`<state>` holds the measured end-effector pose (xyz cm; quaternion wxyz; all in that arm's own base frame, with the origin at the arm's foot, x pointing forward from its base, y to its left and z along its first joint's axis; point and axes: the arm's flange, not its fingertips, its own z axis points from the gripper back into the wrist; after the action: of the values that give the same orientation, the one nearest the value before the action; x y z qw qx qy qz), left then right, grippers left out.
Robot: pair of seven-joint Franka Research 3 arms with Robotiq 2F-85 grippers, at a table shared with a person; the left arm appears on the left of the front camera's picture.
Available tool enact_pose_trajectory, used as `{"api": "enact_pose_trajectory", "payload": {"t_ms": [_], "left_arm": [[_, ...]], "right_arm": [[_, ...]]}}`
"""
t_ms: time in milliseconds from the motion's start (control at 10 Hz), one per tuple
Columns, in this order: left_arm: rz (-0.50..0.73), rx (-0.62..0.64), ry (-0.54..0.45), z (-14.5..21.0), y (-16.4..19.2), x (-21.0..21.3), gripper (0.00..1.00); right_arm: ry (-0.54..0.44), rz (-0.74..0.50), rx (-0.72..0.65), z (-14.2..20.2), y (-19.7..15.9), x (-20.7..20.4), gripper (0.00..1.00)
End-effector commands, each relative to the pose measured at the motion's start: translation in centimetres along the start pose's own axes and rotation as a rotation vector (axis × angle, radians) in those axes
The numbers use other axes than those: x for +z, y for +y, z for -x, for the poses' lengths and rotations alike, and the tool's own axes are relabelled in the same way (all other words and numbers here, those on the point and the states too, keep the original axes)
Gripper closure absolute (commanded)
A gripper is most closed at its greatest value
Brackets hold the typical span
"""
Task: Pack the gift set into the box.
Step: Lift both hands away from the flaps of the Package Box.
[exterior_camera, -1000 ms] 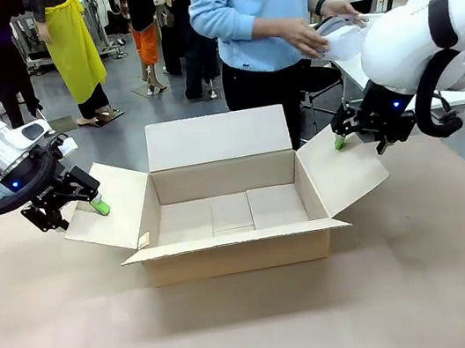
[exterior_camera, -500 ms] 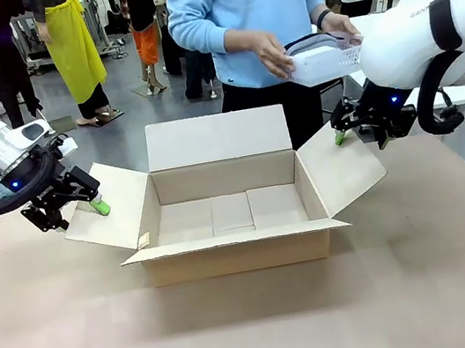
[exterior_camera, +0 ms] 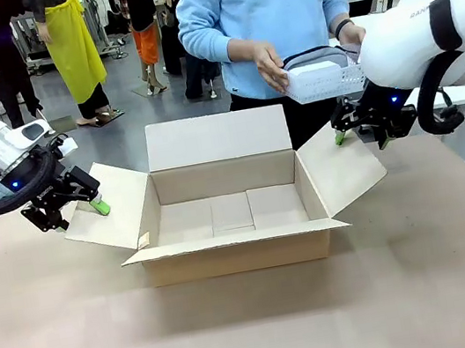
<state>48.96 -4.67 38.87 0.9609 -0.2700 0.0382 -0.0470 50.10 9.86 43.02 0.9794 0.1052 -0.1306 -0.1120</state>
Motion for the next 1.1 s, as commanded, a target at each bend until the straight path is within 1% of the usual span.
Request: {"api": "enact_pose_trajectory", "payload": {"t_ms": [0,1000], "left_arm": [[-0.019,0.002,-0.004,0.28,0.02,0.13,0.0],[-0.019,0.002,-0.004,0.28,0.02,0.13,0.0]], "right_arm": [[-0.006,0.021,-0.012,-0.12,0.19,0.3,0.0],[-0.006,0.021,-0.012,-0.12,0.19,0.3,0.0]]}}
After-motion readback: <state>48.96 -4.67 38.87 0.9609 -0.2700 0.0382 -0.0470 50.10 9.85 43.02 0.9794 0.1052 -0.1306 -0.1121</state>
